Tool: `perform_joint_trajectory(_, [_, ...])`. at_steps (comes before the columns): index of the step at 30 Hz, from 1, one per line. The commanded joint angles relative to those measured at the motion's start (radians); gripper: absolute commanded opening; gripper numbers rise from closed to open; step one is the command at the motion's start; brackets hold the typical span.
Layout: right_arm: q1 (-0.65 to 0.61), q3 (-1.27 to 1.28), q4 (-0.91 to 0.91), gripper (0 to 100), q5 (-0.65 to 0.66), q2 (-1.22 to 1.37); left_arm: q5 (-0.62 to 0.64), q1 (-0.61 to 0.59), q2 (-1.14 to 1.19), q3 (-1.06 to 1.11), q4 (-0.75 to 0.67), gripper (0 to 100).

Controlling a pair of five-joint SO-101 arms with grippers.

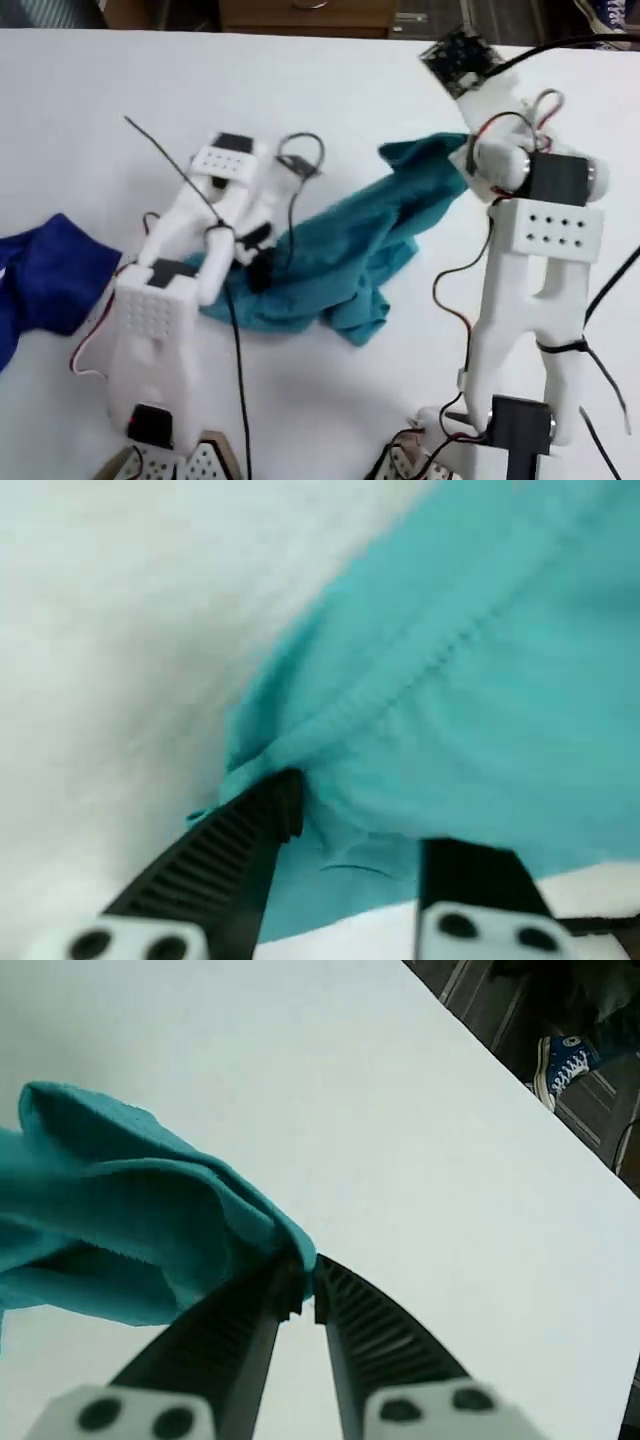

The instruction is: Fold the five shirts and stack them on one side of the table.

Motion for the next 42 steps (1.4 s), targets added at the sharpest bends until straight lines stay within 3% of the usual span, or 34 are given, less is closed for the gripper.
perform_joint_trajectory(1, [0.065,-0.006,-0.045,2.0,0.005,-0.051,0.006,-0.103,0.000,-0.099,-0.003,6])
perform_joint_trajectory(8, [0.065,-0.008,-0.051,2.0,-0.002,-0.051,0.006,-0.153,0.000,-0.369,0.130,3])
perform_joint_trajectory(12, [0.013,-0.008,-0.096,2.0,-0.005,-0.051,0.008,-0.167,-0.003,-0.506,0.138,4])
perform_joint_trajectory(18, [-0.065,0.160,-0.050,2.0,-0.005,-0.036,0.002,-0.264,0.009,-0.515,0.137,9])
perform_joint_trajectory(21, [-0.062,0.298,-0.137,2.3,-0.009,-0.016,-0.002,-0.371,0.005,-0.524,0.127,15])
perform_joint_trajectory(25, [-0.065,0.417,-0.278,2.6,-0.114,0.053,-0.061,-0.465,0.000,-0.526,0.129,21])
perform_joint_trajectory(29, [-0.140,0.423,-0.289,13.9,-0.166,0.168,-0.078,-0.508,0.002,-0.513,0.132,21])
perform_joint_trajectory(34, [-0.229,0.382,-0.312,34.6,-0.189,0.300,-0.077,-0.466,0.009,-0.410,0.137,21])
perform_joint_trajectory(42, [-0.162,0.181,-0.325,31.4,-0.189,0.483,0.015,-0.269,0.009,-0.289,0.135,21])
